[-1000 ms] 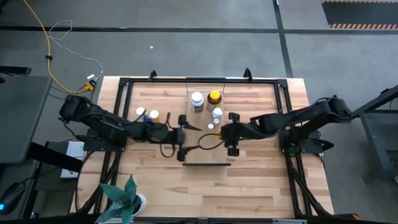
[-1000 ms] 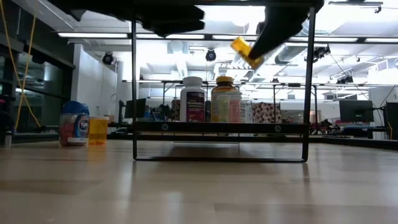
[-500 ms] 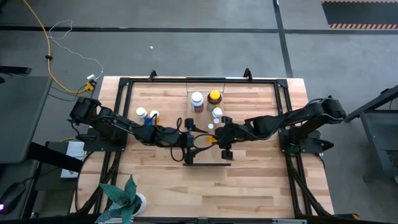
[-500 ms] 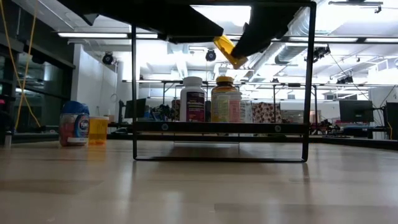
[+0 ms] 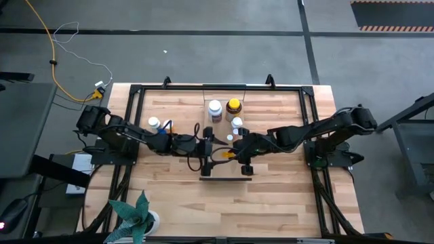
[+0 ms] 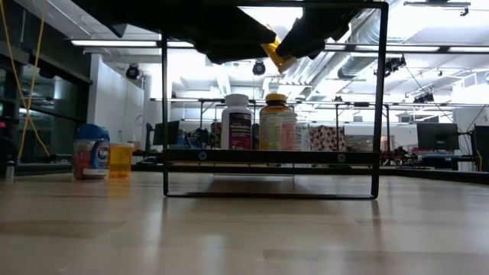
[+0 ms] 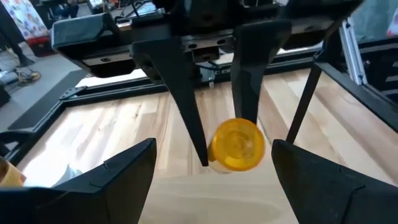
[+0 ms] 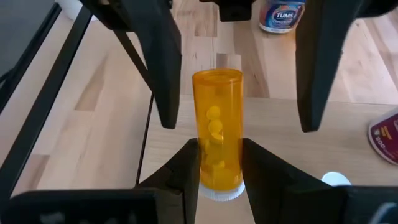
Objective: Pick and place medicine bottles onto shelf by color
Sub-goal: Put the small orange pill bottle on the shelf
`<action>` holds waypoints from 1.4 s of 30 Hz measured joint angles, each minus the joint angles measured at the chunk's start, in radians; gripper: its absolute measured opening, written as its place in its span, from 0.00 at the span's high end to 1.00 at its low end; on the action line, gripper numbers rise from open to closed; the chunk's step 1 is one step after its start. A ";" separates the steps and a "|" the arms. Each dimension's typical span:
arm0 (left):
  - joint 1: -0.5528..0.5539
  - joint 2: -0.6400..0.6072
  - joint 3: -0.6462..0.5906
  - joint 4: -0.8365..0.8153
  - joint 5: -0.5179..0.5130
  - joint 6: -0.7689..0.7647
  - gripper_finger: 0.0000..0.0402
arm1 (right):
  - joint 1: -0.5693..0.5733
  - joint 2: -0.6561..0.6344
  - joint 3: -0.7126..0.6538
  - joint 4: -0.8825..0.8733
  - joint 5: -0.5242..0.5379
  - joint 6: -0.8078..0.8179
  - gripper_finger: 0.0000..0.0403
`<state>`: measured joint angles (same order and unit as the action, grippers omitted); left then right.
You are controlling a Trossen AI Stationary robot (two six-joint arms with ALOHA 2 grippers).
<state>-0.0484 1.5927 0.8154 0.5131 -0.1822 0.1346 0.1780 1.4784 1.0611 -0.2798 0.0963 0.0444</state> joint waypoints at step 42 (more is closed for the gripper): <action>0.004 -0.001 0.000 0.020 0.005 -0.027 0.73 | -0.002 -0.001 0.000 -0.008 0.051 -0.026 0.77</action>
<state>-0.0442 1.5913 0.8154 0.5328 -0.1769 0.1074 0.1764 1.4776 1.0611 -0.2874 0.1470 0.0181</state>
